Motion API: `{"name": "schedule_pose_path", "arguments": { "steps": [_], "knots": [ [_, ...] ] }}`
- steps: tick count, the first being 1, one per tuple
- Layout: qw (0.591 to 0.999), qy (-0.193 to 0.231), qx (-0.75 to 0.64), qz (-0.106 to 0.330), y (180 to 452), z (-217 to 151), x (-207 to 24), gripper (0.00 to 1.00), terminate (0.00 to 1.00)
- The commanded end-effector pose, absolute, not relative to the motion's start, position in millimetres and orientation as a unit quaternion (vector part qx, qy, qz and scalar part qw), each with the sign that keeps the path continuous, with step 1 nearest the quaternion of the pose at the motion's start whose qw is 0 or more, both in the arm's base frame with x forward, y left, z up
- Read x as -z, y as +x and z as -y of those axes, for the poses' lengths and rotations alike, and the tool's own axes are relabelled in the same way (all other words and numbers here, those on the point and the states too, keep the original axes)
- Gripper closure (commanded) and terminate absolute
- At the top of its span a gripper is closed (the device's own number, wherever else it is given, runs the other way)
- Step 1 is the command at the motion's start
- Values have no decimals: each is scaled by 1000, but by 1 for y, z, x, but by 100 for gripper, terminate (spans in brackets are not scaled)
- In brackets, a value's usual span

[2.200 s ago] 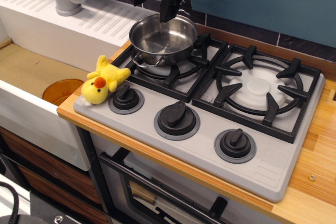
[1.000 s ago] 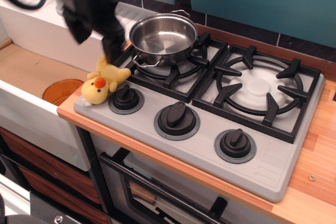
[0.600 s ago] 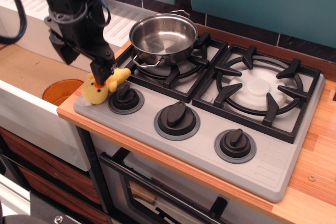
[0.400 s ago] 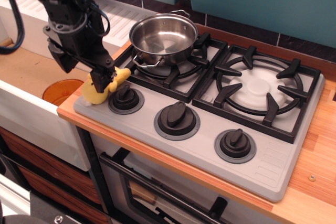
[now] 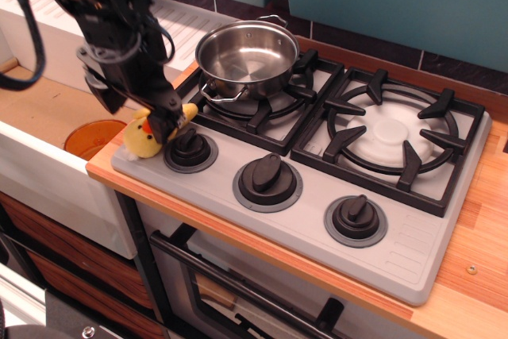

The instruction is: Put pan on stove and put stuffedduck in pan

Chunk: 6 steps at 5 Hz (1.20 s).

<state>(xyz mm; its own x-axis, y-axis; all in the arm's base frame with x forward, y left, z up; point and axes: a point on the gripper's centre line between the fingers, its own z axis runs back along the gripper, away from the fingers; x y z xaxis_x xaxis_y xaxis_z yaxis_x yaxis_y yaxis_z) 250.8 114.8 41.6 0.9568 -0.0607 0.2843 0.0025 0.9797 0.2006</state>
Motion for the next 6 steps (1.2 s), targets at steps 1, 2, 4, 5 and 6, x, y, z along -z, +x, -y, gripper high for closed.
{"name": "schedule_pose_path", "arguments": {
  "steps": [1,2,4,5,6],
  "knots": [
    [982,107,12,157,257,-116,-38,0,0],
    [983,101,8,152,250,-115,-32,0,0],
    [990,81,1,112,250,-110,-36,100,0],
    [993,72,3,89,250,-109,-52,100,0],
    [993,78,4,89,252,-110,-63,100,0]
  ]
}}
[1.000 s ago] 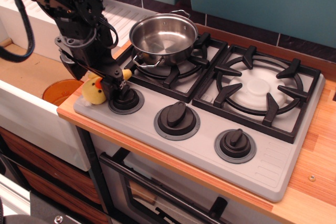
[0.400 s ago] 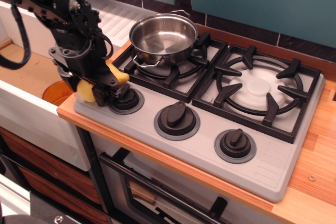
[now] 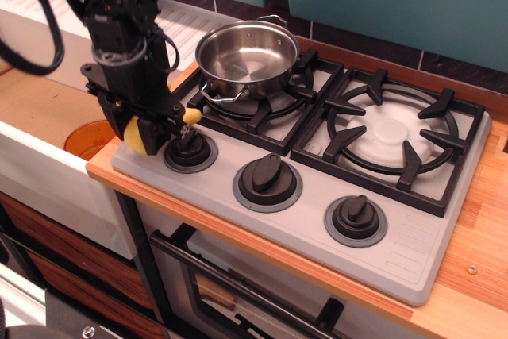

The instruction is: Put pan on stove and put stuffedduck in pan

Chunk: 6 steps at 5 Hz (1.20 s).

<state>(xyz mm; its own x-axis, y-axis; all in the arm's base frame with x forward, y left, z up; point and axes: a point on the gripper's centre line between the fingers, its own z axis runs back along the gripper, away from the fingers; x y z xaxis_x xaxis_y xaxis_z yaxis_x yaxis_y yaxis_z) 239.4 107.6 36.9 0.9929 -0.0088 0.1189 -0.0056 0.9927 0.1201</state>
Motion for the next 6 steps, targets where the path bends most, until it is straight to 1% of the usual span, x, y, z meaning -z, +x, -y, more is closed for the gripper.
{"name": "schedule_pose_path", "arguments": {
  "steps": [1,2,3,4,6],
  "knots": [
    [991,100,6,89,253,-115,-80,100,0],
    [991,109,10,81,254,-117,-97,100,0],
    [990,118,12,78,259,-115,-114,100,0],
    [990,119,18,77,268,-113,-125,100,0],
    [989,117,23,86,300,-104,-129,100,0]
  ]
}}
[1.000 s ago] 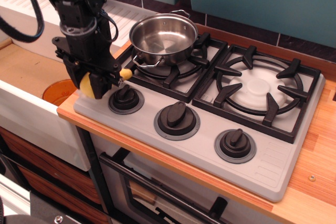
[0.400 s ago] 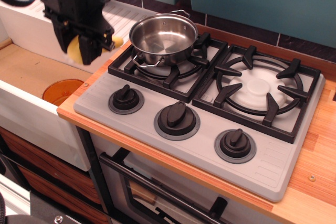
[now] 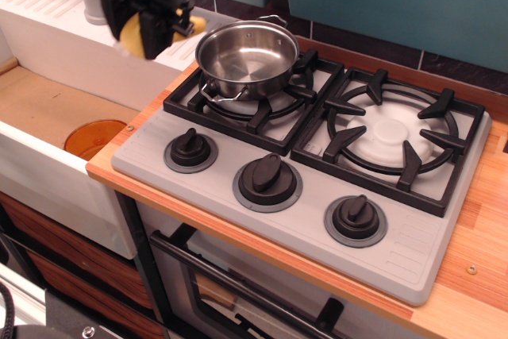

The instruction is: Put pan on stove and put stuffedduck in pan

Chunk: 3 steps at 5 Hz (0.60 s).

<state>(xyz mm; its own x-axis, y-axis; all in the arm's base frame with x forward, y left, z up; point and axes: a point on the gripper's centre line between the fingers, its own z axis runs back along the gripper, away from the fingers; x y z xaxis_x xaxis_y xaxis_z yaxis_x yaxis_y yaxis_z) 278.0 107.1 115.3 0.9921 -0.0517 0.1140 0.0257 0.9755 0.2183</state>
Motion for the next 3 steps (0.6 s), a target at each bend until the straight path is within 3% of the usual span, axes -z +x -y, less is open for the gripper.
{"name": "schedule_pose_path", "arguments": {
  "steps": [1,3],
  "knots": [
    [988,118,24,91,314,-100,-132,100,0],
    [987,123,32,98,335,-94,-132,100,0]
  ]
}}
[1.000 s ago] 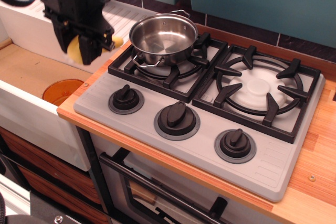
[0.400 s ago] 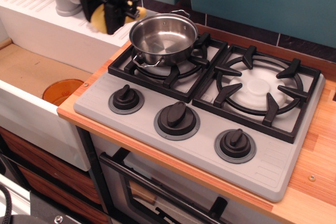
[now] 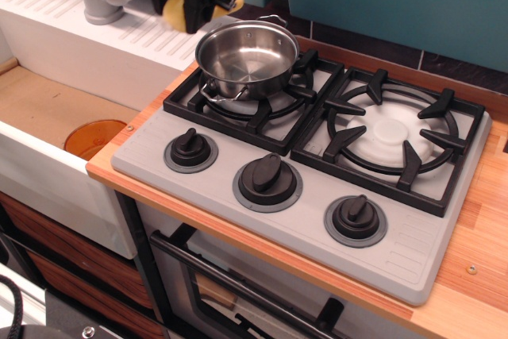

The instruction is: Put pan on stove and put stuffedduck in pan

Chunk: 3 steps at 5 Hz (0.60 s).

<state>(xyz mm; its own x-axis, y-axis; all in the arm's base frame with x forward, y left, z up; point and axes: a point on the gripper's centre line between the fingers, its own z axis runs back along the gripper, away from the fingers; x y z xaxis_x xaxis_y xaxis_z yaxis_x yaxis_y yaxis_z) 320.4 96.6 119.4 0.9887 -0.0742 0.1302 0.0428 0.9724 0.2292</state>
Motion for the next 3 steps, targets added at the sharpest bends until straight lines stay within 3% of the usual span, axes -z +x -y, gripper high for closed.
{"name": "schedule_pose_path", "arguments": {
  "steps": [1,3],
  "knots": [
    [987,122,38,102,344,-90,-130,100,0],
    [985,126,42,113,352,-87,-122,100,0]
  ]
}}
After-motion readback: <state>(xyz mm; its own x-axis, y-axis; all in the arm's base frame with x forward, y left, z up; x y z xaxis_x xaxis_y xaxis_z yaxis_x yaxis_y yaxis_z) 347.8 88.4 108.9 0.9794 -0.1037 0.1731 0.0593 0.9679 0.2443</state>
